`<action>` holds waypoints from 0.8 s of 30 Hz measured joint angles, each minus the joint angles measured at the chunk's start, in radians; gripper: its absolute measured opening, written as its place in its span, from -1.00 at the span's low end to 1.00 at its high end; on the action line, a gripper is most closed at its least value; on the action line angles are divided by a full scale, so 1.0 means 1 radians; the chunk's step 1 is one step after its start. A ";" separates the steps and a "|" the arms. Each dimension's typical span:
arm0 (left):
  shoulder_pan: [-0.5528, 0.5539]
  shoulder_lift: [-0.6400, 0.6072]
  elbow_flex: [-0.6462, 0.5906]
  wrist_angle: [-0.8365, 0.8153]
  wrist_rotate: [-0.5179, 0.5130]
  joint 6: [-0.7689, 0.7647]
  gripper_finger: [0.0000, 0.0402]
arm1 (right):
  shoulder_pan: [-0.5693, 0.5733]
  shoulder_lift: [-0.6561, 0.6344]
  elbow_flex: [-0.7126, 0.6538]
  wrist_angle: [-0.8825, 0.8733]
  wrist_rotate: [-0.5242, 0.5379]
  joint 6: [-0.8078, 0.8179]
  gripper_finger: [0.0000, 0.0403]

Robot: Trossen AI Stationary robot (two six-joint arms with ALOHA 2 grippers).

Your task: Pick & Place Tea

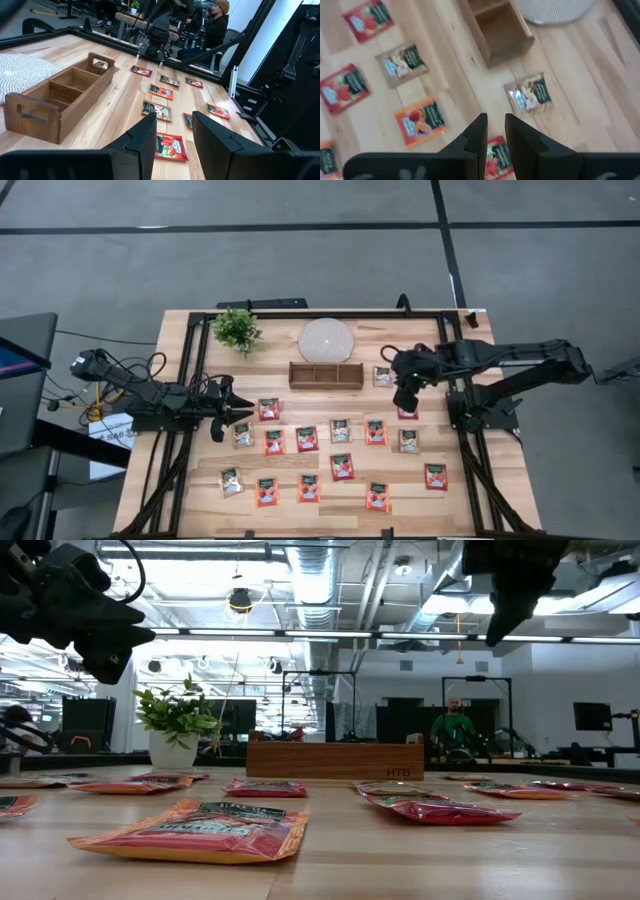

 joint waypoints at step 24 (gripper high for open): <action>0.000 0.000 0.000 -0.030 0.000 0.001 -0.42 | -0.100 0.066 0.001 -0.035 -0.049 -0.037 -0.34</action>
